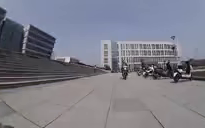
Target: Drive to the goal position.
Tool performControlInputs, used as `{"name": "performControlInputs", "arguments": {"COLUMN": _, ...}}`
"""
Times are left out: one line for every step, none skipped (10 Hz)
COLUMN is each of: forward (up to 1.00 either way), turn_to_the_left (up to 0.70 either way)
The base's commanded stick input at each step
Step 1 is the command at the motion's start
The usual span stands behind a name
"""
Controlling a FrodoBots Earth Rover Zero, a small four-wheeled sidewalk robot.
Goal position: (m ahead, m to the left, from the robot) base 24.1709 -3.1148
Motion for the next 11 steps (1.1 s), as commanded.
{"name": "performControlInputs", "arguments": {"forward": 0.70, "turn_to_the_left": 0.00}}
{"name": "performControlInputs", "arguments": {"forward": 0.70, "turn_to_the_left": 0.00}}
{"name": "performControlInputs", "arguments": {"forward": 0.70, "turn_to_the_left": 0.00}}
{"name": "performControlInputs", "arguments": {"forward": 0.70, "turn_to_the_left": 0.00}}
{"name": "performControlInputs", "arguments": {"forward": 0.70, "turn_to_the_left": 0.00}}
{"name": "performControlInputs", "arguments": {"forward": 0.70, "turn_to_the_left": 0.00}}
{"name": "performControlInputs", "arguments": {"forward": 0.70, "turn_to_the_left": 0.00}}
{"name": "performControlInputs", "arguments": {"forward": 0.70, "turn_to_the_left": 0.00}}
{"name": "performControlInputs", "arguments": {"forward": 0.70, "turn_to_the_left": 0.00}}
{"name": "performControlInputs", "arguments": {"forward": 0.70, "turn_to_the_left": 0.00}}
{"name": "performControlInputs", "arguments": {"forward": 0.70, "turn_to_the_left": 0.00}}
